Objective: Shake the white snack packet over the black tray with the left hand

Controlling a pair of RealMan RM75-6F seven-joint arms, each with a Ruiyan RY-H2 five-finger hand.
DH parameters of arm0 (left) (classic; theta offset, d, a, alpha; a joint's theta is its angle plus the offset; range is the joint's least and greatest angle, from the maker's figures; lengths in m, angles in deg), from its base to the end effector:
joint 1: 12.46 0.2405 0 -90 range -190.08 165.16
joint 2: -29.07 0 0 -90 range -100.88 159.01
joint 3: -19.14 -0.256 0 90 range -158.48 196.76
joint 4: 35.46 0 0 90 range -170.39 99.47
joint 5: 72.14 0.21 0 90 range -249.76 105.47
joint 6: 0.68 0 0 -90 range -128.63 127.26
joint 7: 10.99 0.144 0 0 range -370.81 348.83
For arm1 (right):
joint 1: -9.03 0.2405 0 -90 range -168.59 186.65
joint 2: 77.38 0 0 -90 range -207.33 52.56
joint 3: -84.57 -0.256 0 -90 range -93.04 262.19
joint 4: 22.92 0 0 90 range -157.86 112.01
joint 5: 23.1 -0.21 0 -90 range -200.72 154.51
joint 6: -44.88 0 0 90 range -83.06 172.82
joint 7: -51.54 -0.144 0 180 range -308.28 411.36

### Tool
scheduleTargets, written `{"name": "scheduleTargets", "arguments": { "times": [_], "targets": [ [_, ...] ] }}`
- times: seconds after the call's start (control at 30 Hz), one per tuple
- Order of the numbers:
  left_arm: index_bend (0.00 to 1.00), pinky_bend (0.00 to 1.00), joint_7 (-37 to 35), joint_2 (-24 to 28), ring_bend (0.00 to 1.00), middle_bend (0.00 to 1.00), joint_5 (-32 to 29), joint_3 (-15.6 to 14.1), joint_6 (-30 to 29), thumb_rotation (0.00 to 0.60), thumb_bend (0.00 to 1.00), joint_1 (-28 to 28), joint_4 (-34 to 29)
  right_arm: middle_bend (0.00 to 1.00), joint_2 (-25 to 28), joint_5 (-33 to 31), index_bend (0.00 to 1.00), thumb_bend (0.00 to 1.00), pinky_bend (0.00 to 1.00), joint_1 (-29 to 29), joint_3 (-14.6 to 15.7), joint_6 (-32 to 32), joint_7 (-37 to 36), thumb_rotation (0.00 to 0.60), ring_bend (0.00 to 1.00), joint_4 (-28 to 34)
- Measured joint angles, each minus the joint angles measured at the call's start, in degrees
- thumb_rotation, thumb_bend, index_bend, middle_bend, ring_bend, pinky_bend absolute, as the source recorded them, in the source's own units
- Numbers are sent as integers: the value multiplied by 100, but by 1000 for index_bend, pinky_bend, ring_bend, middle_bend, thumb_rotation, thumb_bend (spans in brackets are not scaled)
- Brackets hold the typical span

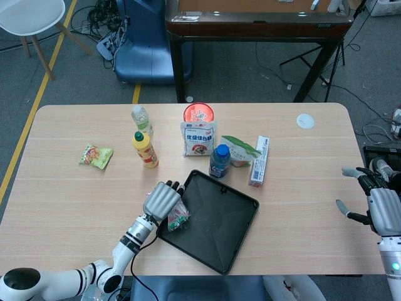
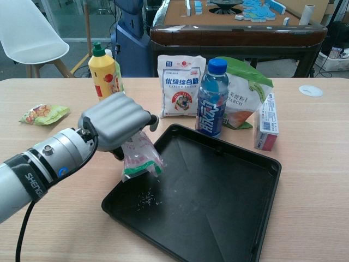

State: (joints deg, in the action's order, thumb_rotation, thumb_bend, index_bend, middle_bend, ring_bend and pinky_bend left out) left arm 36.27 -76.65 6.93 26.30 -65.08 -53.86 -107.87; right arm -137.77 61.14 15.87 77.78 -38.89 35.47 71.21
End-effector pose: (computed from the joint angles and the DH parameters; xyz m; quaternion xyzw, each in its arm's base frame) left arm -0.1092 0.3068 -0.0829 -0.8055 -0.0993 -0.3375 0.4769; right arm -0.3012 -0.2055 0.1855 0.5326 -0.4390 0.4826 0.5392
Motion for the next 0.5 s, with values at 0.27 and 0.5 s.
{"name": "scheduleTargets", "arguments": {
  "times": [0.27,0.5],
  "targets": [
    [348,838,-764,268,553,557,-783,433,324,600,269,59,-460,293,-14,-25,229,261,202,13,-14,29,7,600,163,-7],
    [350,838,-1499,510,552,557,-1205,677,459,600,269,146,-723,293,-28,-41,229,262,202,31,-25,61,4,600,163,-20]
  ]
}}
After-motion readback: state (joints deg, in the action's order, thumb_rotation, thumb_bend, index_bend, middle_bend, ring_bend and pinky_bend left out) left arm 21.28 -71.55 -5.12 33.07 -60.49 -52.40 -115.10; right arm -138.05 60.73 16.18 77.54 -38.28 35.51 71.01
